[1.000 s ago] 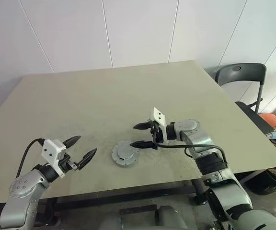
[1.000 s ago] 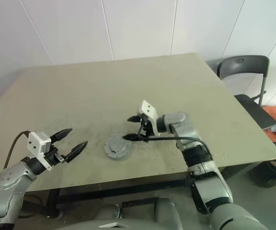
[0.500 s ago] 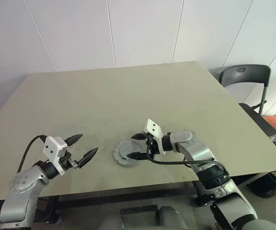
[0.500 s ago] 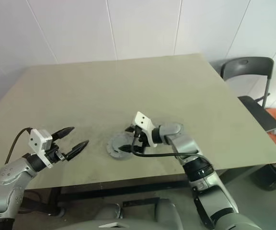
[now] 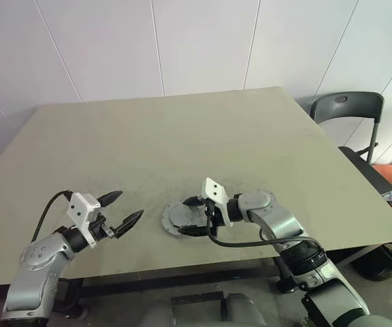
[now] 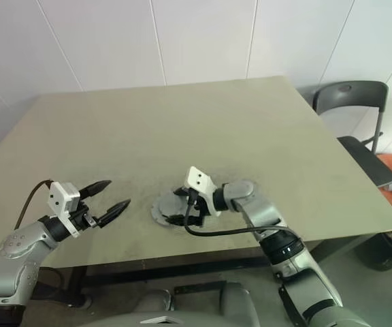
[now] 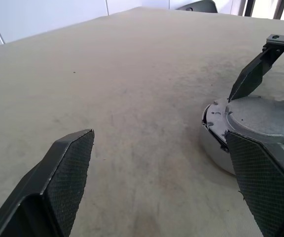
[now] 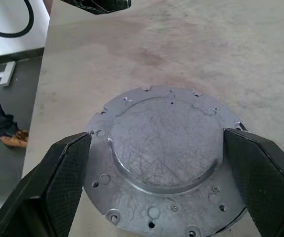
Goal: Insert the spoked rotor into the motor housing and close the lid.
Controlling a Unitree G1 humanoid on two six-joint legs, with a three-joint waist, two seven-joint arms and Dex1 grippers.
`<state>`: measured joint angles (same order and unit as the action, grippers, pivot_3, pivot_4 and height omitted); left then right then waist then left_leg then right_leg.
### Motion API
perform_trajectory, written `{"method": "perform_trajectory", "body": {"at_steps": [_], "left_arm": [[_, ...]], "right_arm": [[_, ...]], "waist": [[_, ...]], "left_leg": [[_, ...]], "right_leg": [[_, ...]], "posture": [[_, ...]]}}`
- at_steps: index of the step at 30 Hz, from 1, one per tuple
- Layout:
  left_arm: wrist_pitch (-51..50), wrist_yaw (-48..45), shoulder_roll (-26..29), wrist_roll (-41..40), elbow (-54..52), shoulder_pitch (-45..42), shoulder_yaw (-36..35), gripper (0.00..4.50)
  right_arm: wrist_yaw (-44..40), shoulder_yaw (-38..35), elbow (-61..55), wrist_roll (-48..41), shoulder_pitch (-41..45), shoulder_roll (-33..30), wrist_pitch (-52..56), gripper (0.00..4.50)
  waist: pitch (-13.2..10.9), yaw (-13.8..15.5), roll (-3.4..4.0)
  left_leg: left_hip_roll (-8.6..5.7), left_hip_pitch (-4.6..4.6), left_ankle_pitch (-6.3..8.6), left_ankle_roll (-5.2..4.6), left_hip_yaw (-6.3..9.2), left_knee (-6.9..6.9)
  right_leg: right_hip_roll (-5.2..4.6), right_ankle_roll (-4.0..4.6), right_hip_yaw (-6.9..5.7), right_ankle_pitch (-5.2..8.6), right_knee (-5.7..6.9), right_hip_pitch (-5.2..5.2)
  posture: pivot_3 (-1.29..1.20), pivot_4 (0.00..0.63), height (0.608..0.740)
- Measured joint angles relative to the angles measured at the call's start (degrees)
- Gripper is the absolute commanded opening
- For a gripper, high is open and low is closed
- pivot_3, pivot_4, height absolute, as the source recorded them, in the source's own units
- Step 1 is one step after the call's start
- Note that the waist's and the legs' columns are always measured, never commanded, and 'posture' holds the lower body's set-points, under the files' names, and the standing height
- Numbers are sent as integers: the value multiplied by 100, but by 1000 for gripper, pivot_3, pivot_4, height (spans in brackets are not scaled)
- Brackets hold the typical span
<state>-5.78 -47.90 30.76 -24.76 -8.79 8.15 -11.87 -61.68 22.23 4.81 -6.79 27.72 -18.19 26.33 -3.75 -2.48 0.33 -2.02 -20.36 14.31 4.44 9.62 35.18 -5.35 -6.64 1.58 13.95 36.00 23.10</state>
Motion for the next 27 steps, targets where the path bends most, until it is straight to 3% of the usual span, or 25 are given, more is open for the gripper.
{"method": "perform_trajectory", "body": {"at_steps": [6,11,12,27], "left_arm": [[4,-44,-10,0,64,-66,49,4500],[8,-44,-22,1,80,-70,49,4500],[9,-44,-22,1,80,-70,49,4500],[6,-38,5,1,79,-73,45,4500]], "right_arm": [[140,123,484,207,260,104,-428,4464],[125,173,673,200,284,172,-686,3311],[137,173,700,206,285,172,-723,3254],[-31,110,1088,88,460,236,-845,3254]], "waist": [[1,3,0],[1,-6,-1],[1,-4,-1],[1,-7,-1]], "left_leg": [[0,1,0,0,0,-1],[0,11,0,0,1,0],[0,13,0,0,1,1],[0,9,0,-1,2,3]], "right_leg": [[0,0,0,0,0,0],[1,0,0,0,4,-7],[1,2,0,-1,5,-9],[2,4,0,-2,5,-5]], "posture": [[0,0,740],[0,0,740],[0,0,740],[0,0,740]]}}
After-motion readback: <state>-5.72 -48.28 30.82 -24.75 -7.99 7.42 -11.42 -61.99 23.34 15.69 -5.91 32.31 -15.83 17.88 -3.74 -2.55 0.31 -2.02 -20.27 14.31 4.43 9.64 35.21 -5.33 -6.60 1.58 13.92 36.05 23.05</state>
